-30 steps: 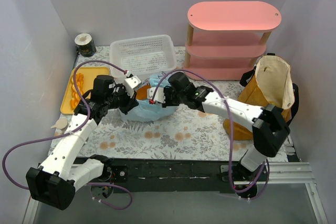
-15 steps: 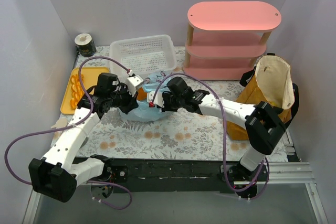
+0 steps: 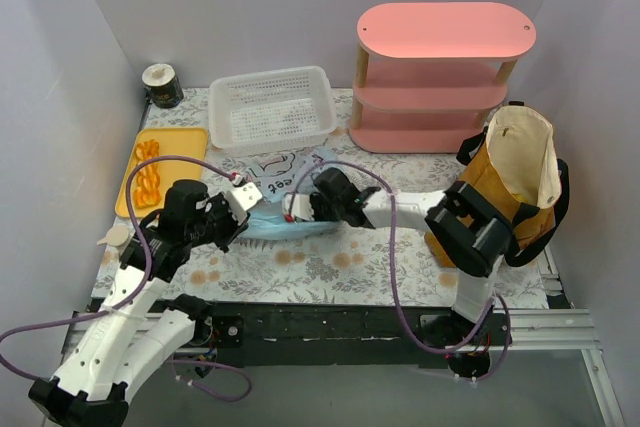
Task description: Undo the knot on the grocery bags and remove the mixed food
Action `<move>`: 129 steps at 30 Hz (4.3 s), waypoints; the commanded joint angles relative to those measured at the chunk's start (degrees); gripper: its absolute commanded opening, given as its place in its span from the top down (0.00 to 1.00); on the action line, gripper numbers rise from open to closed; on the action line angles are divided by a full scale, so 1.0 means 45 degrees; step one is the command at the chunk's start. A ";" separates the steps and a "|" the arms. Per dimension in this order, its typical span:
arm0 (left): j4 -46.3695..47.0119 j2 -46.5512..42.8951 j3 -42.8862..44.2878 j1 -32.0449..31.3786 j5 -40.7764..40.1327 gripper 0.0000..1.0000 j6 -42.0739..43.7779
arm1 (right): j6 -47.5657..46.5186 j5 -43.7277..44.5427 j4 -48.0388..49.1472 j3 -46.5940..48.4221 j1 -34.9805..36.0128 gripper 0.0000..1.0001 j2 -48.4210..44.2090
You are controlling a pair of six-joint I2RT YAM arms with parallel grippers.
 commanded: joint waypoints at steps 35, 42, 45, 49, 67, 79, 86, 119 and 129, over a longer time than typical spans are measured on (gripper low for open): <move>0.2127 0.0866 0.0517 -0.0629 0.0377 1.00 -0.0499 | 0.0039 -0.0594 -0.1130 0.2594 -0.0294 0.43 0.1774; 0.2478 0.1022 0.0400 -0.0629 0.0221 1.00 -0.0695 | -0.0433 -0.0731 -0.1013 0.1617 -0.0313 0.99 0.0022; 0.2810 0.1061 0.0244 -0.0629 -0.0110 1.00 -0.0714 | -0.0433 -0.0965 -0.1344 0.1188 -0.0313 0.99 -0.1130; 0.3377 0.1159 -0.0010 -0.0590 -0.0755 1.00 -0.0753 | -0.0375 -0.1102 -0.2008 0.0524 -0.0313 0.99 -0.2480; 0.3535 0.1257 -0.0654 -0.0570 -0.1752 1.00 -0.0539 | 0.0561 -0.2079 -0.5213 0.0054 -0.0956 0.99 -0.6408; 0.3748 0.1433 -0.0556 -0.0570 -0.2941 1.00 -0.0888 | 0.0914 -0.1509 -0.5271 -0.1020 -0.2205 0.99 -0.6819; 0.3632 0.1822 -0.0577 -0.0570 -0.2437 1.00 -0.0890 | 0.1169 -0.4519 -0.5018 -0.0200 -0.2794 0.99 -0.7501; 0.3360 0.2974 0.4421 -0.0629 0.1389 0.03 0.5293 | 0.4158 -0.6806 -0.4978 0.3198 -0.3106 0.99 -0.6136; 0.1133 0.4908 0.6238 -0.0629 0.3811 0.29 0.9536 | 0.3766 -0.6278 -0.4958 0.3003 -0.3106 0.99 -0.6448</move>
